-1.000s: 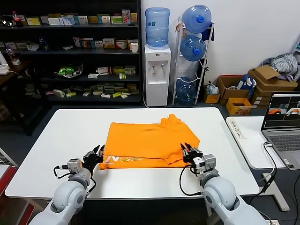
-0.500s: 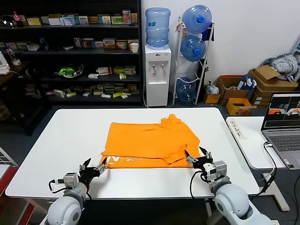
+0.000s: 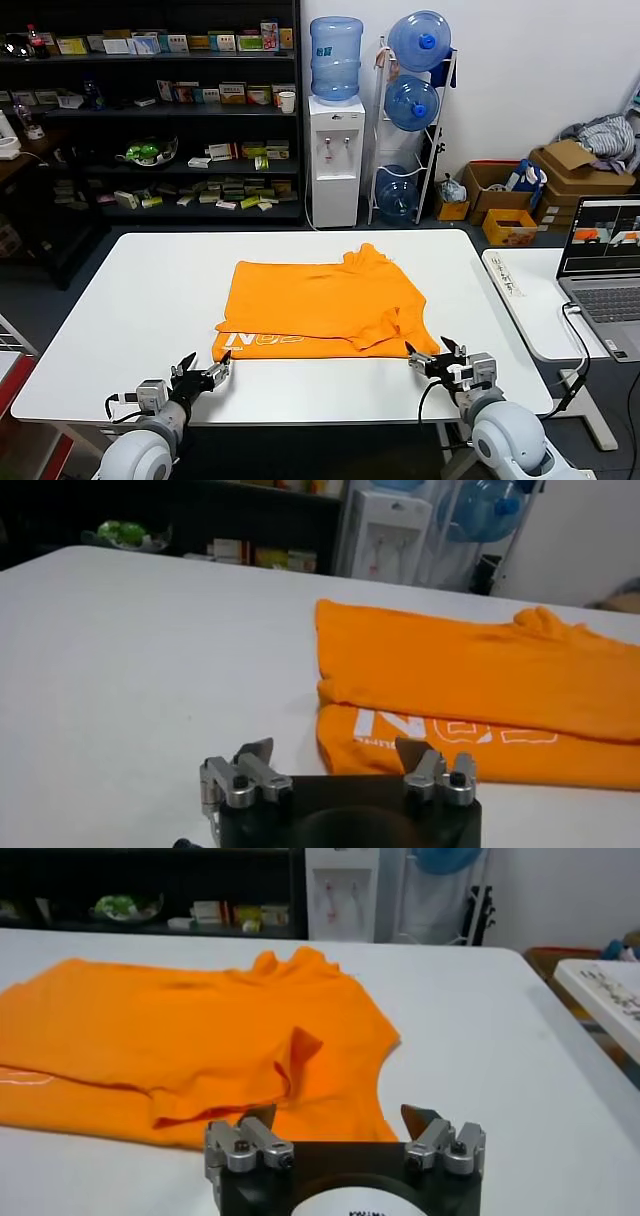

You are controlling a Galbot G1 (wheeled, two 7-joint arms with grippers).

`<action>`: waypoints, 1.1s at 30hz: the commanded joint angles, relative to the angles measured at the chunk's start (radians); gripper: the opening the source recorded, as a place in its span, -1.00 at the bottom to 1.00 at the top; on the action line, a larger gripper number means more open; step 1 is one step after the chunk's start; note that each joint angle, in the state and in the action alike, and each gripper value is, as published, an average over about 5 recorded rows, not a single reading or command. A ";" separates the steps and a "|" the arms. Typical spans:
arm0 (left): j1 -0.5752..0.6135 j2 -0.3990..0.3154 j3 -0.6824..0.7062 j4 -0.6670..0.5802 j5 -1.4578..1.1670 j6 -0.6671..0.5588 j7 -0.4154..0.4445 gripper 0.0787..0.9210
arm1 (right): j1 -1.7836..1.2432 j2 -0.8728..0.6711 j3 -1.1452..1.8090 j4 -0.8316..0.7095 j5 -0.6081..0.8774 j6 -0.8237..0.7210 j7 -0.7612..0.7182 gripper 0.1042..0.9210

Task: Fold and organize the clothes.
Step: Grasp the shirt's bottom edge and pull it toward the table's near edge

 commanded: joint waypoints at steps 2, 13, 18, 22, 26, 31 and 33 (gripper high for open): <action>-0.003 -0.003 0.003 0.011 -0.007 0.004 0.004 0.77 | -0.010 -0.001 0.008 -0.011 0.043 -0.040 0.006 0.76; -0.032 -0.013 0.015 0.032 -0.007 0.001 0.011 0.75 | 0.006 0.009 -0.011 -0.018 0.042 -0.041 0.007 0.39; -0.051 -0.019 0.025 0.051 -0.007 -0.004 0.018 0.51 | 0.006 0.010 -0.013 -0.020 0.041 -0.041 0.010 0.05; -0.056 -0.021 0.033 0.059 -0.007 -0.005 0.020 0.22 | 0.003 0.009 -0.012 -0.019 0.041 -0.041 0.014 -0.20; -0.056 -0.021 0.035 0.062 -0.006 -0.005 0.020 -0.04 | 0.001 0.008 -0.011 -0.017 0.041 -0.038 0.019 -0.50; -0.051 -0.018 0.032 0.051 -0.006 -0.009 0.016 -0.39 | -0.004 0.004 -0.008 -0.012 0.043 -0.029 0.026 -0.83; -0.044 -0.016 0.030 0.037 -0.007 -0.010 0.014 -0.52 | -0.009 0.000 -0.007 -0.005 0.047 -0.026 0.030 -0.92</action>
